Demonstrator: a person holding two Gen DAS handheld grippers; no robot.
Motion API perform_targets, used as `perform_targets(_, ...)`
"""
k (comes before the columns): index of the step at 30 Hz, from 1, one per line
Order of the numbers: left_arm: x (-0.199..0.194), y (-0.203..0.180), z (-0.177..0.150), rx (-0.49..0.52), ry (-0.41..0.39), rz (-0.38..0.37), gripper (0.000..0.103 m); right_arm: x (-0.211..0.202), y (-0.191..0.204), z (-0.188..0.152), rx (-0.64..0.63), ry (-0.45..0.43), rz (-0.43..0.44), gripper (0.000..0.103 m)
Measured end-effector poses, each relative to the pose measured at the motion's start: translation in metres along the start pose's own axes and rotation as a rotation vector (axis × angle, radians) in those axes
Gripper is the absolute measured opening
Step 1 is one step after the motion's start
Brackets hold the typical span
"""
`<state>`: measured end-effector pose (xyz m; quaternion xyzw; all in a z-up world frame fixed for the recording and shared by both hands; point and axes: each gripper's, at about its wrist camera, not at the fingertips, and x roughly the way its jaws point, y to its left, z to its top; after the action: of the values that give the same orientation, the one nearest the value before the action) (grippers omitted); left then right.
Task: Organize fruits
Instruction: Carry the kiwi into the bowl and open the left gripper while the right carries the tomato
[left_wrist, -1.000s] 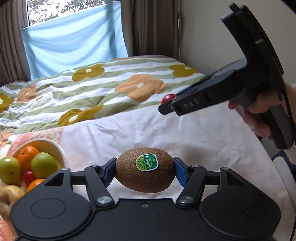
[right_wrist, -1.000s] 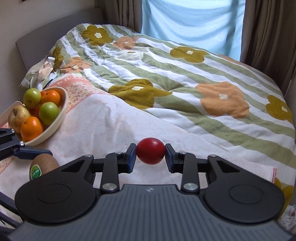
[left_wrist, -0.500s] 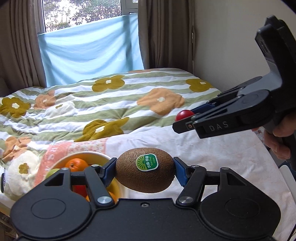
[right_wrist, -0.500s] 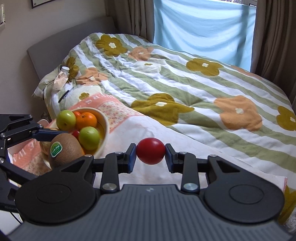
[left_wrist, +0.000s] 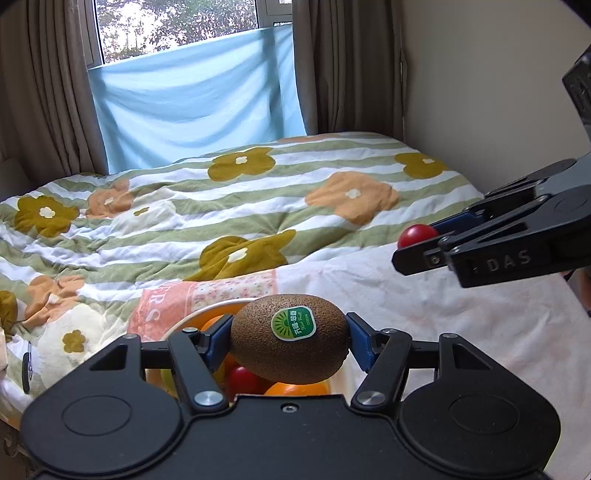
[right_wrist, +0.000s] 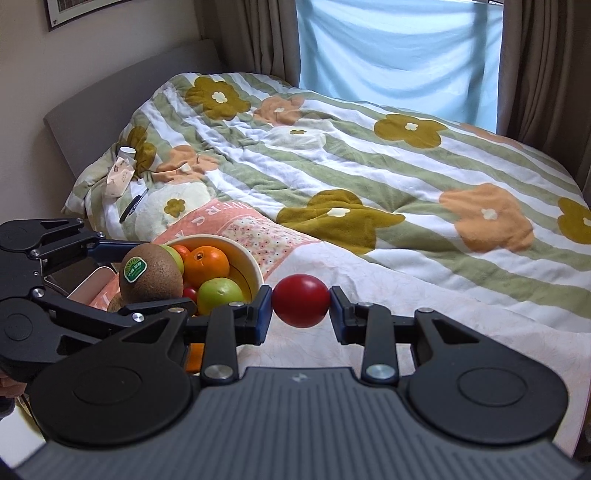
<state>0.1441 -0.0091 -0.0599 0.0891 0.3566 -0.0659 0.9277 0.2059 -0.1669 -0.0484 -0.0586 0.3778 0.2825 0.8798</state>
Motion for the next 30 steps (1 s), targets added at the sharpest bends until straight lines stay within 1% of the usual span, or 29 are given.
perform_targets(5,0.016,0.011,-0.012,0.024,0.020,0.008,0.069,0.012,0.007,-0.003,0.026,0.013,-0.011,0.048)
perform_targets(12,0.033,0.016,-0.023,0.053,0.039,0.012,0.069,0.024,0.015,-0.009,0.049,0.033,-0.027,0.048)
perform_targets(15,0.035,0.014,-0.025,0.070,0.028,0.009,0.070,0.026,0.016,-0.011,0.054,0.037,-0.032,0.048)
perform_targets(16,0.033,0.014,-0.025,0.071,0.019,0.005,0.071,0.026,0.016,-0.011,0.055,0.037,-0.034,0.048)
perform_targets(18,0.028,0.014,-0.024,0.067,-0.005,-0.007,0.080,0.026,0.017,-0.011,0.058,0.036,-0.037,0.048)
perform_targets(19,0.026,0.015,-0.023,0.062,-0.013,-0.016,0.087,0.025,0.017,-0.010,0.059,0.035,-0.038,0.048)
perform_targets(20,0.024,0.016,-0.022,0.056,-0.020,-0.023,0.090,0.025,0.017,-0.010,0.060,0.034,-0.038,0.048)
perform_targets(25,0.009,0.020,-0.022,0.023,-0.033,-0.034,0.095,0.020,0.021,-0.005,0.055,0.027,-0.031,0.048)
perform_targets(30,-0.008,0.028,-0.025,-0.043,-0.042,-0.019,0.095,0.020,0.028,0.001,0.037,0.027,-0.013,0.048)
